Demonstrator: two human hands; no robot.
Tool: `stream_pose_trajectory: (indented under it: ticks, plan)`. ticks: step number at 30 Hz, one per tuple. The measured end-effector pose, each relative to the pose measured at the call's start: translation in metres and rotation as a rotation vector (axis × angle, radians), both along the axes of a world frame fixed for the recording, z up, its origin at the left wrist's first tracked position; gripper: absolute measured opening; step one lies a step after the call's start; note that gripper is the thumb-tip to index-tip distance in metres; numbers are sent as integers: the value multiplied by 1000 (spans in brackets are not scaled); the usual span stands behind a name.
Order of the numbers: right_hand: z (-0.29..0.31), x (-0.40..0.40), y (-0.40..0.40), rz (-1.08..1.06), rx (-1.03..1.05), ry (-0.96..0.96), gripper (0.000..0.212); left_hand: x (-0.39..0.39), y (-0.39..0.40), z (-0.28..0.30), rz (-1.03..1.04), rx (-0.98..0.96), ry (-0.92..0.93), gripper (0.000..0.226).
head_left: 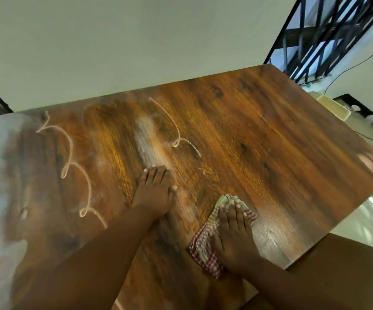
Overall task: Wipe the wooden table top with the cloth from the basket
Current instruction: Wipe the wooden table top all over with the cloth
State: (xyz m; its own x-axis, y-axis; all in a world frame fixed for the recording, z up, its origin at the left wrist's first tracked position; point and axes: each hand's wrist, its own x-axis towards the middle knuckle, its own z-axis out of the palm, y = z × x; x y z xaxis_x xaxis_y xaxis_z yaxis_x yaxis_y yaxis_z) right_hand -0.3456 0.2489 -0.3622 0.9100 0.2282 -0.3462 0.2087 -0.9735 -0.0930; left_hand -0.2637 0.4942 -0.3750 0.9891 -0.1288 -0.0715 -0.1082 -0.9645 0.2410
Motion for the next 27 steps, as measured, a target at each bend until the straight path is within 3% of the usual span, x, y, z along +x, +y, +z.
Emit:
stream_pose_trajectory:
  ticks: [7, 17, 27]
  plan:
    - [0, 79, 39, 249, 44, -57, 74, 33, 7, -4, -6, -13, 1, 63]
    - [-7, 220, 105, 325, 94, -108, 75, 75, 25, -10, 71, -49, -48, 60]
    - [7, 183, 62, 396, 261, 49, 71, 73, 27, -9, 64, -74, -26, 60]
